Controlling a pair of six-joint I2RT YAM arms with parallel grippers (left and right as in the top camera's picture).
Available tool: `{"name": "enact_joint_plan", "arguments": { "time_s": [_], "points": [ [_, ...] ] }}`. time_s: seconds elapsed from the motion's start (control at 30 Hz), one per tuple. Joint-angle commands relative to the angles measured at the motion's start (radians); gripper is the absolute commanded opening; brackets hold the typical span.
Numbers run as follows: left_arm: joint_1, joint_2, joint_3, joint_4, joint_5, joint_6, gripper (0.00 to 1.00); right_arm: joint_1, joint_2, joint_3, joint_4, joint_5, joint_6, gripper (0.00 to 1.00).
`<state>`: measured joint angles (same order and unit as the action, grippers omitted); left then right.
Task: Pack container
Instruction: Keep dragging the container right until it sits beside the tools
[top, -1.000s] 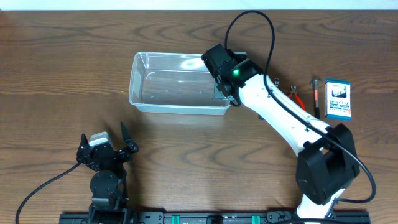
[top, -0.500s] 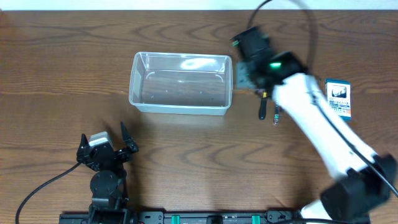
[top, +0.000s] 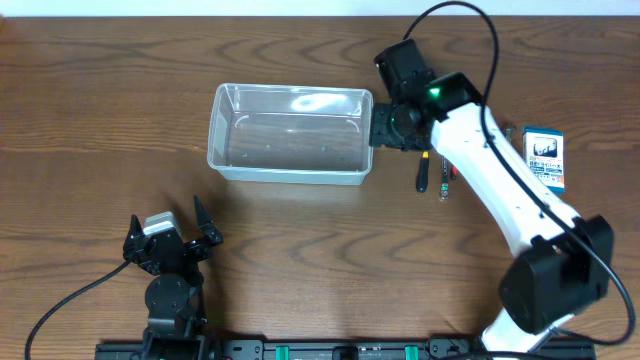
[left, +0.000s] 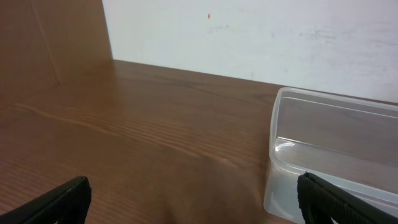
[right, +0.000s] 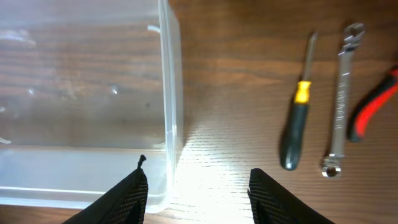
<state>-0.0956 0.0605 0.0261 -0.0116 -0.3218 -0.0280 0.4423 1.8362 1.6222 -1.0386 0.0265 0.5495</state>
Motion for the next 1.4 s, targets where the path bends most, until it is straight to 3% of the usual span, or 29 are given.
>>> {"name": "enact_joint_plan", "arguments": {
  "time_s": [0.0,0.37,0.73,1.0,1.37],
  "points": [
    [-0.003,-0.004,-0.022,-0.029,-0.020,0.002,0.98,0.007,0.057,-0.001,0.012,-0.039,-0.001,0.54],
    [-0.003,-0.004,-0.022,-0.029,-0.020,0.002,0.98,0.011,0.178,-0.001,0.064,-0.039,-0.035,0.52],
    [-0.003,-0.004,-0.022,-0.029,-0.020,0.002,0.98,0.010,0.188,-0.001,0.015,0.005,-0.034,0.02],
    [-0.003,-0.004,-0.022,-0.029,-0.020,0.002,0.98,0.003,0.187,-0.001,-0.137,0.180,-0.054,0.01],
    [-0.003,-0.004,-0.022,-0.029,-0.020,0.002,0.98,-0.071,0.187,-0.001,-0.179,0.174,-0.093,0.03]
  ]
}}
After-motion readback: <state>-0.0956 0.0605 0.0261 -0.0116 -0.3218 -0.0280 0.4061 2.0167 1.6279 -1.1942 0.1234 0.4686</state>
